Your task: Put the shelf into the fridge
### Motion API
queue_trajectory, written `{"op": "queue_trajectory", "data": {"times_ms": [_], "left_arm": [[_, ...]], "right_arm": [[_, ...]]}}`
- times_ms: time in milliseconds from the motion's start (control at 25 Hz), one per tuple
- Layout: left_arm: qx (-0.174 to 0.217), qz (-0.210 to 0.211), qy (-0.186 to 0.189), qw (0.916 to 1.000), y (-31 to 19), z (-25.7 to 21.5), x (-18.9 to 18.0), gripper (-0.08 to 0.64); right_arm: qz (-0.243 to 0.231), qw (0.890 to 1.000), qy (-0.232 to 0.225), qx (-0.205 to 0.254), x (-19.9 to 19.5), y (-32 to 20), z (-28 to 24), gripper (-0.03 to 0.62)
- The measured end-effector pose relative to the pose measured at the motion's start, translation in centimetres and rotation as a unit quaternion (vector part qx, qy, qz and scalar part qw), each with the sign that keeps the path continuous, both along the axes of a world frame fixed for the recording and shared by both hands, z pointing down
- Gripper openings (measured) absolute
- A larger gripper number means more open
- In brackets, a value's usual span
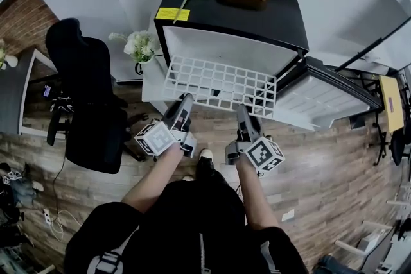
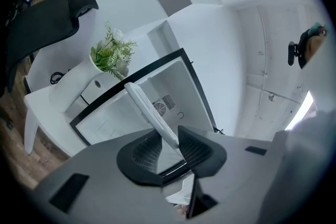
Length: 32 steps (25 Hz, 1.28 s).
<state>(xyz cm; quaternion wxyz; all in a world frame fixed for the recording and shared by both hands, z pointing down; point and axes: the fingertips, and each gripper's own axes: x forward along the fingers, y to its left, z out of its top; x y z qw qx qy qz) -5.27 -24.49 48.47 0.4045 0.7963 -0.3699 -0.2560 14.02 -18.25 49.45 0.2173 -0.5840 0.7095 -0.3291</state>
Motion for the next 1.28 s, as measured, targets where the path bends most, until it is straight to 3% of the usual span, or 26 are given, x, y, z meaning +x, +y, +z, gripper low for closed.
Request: {"op": "queue_trajectory", "data": {"times_ms": [1280], "left_arm": [[-0.002, -0.019, -0.007, 0.9998, -2.8, 0.0, 1.0, 0.112]], "right_arm": [[-0.025, 1.0, -0.011, -0.008, 1.1, -3.6, 0.1, 0.167]]}}
